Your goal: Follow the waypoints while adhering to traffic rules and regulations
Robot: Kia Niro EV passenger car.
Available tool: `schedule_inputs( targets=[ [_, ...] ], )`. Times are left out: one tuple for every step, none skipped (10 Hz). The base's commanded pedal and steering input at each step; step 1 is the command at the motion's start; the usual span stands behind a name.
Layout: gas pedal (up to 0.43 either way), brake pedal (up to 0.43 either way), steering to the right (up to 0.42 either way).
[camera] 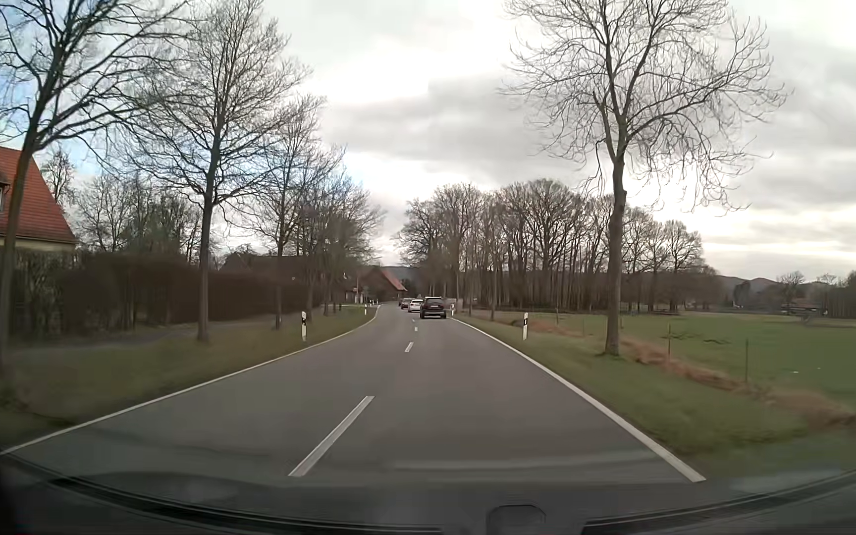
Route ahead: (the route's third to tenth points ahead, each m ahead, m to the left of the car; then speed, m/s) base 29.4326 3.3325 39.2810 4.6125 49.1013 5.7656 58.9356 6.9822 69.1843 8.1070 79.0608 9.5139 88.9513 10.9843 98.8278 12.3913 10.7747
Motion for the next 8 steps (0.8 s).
schedule_inputs(
  targets=[
    [0.551,0.0,-0.015],
    [0.551,0.0,-0.014],
    [0.539,0.0,-0.009],
    [0.539,0.0,-0.008],
    [0.539,0.0,-0.008],
    [0.539,0.0,-0.008],
    [0.531,0.0,-0.008],
    [0.531,0.0,-0.008]
  ],
)
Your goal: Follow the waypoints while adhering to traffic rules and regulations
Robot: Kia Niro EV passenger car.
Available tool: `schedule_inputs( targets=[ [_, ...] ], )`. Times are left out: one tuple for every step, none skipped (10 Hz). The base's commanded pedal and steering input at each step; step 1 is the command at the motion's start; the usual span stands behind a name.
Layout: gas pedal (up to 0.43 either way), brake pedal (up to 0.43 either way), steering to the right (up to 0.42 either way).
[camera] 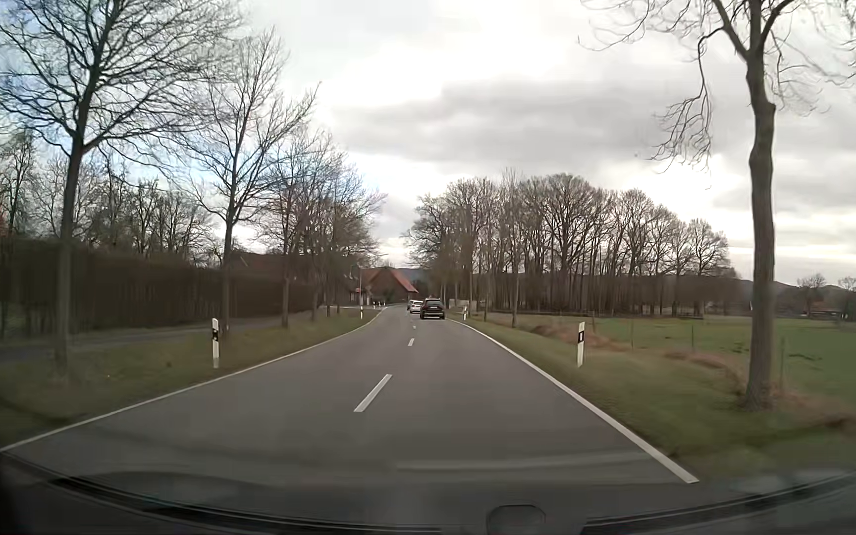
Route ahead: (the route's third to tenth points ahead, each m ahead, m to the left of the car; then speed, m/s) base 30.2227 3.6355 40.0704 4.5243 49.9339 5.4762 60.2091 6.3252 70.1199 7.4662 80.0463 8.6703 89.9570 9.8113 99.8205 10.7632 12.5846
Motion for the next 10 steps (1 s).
schedule_inputs(
  targets=[
    [0.52,0.0,-0.008],
    [0.37,0.0,-0.008],
    [0.228,0.0,-0.008],
    [0.26,0.0,-0.009],
    [0.268,0.0,-0.009],
    [0.28,0.0,-0.01],
    [0.28,0.0,-0.01],
    [0.28,0.0,-0.01],
    [0.28,0.0,-0.01],
    [0.28,0.0,-0.01]
  ],
)
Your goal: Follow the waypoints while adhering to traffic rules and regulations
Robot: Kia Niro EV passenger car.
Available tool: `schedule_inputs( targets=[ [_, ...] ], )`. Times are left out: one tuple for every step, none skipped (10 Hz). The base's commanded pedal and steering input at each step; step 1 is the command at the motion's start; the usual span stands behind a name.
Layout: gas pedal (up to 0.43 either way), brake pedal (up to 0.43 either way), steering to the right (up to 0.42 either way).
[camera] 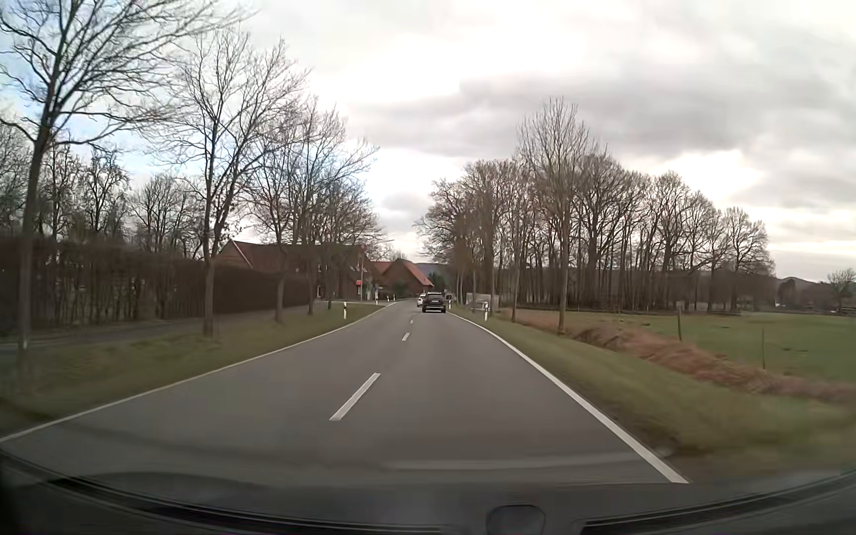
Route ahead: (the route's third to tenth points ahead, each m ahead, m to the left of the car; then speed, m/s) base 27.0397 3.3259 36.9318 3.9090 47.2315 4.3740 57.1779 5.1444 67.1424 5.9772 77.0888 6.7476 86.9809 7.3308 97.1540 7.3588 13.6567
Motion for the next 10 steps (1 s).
schedule_inputs(
  targets=[
    [0.268,0.0,-0.01],
    [0.268,0.0,-0.01],
    [0.268,0.0,-0.01],
    [0.268,0.0,-0.012],
    [0.26,0.0,-0.013],
    [0.248,0.0,-0.013],
    [0.209,0.0,-0.013],
    [0.169,0.0,-0.013],
    [0.059,0.0,-0.013],
    [0.0,0.0,-0.013]
  ],
)
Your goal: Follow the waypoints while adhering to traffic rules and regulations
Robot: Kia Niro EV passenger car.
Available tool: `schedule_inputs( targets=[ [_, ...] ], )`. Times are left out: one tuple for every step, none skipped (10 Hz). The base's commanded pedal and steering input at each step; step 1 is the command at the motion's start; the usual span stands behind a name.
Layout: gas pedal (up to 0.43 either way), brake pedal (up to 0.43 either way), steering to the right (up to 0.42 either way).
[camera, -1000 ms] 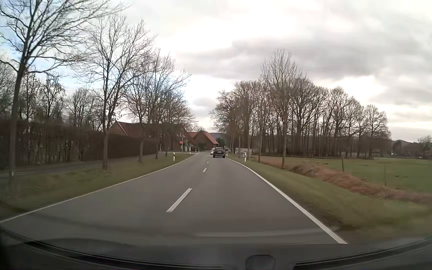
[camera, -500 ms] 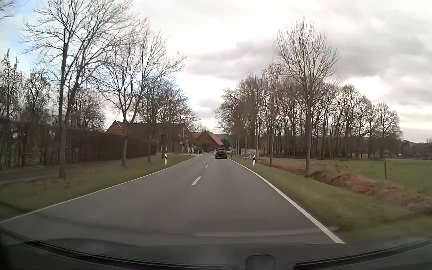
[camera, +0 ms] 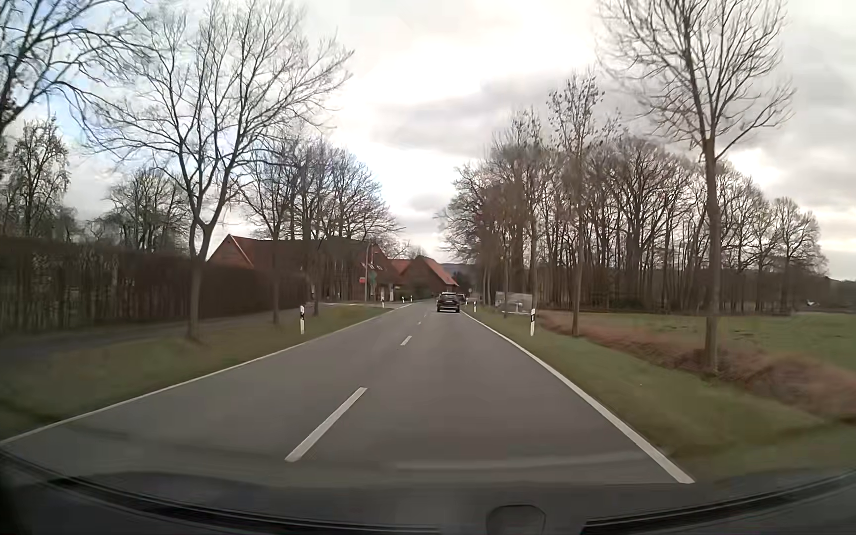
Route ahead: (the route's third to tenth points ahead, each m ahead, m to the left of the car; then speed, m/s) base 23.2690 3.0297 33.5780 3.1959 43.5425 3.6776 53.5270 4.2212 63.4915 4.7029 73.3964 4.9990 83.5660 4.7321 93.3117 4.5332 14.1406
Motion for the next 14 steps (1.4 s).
schedule_inputs(
  targets=[
    [0.0,0.0,-0.012],
    [0.0,0.0,-0.01],
    [0.0,0.0,-0.009],
    [0.0,0.0,-0.006],
    [0.0,0.0,-0.004],
    [0.028,0.0,-0.004],
    [0.079,0.0,-0.004],
    [0.087,0.0,-0.004],
    [0.098,0.0,-0.004],
    [0.098,0.0,-0.004],
    [0.098,0.0,-0.004],
    [0.098,0.0,-0.004],
    [0.098,0.0,-0.004],
    [0.098,0.0,-0.004]
  ],
)
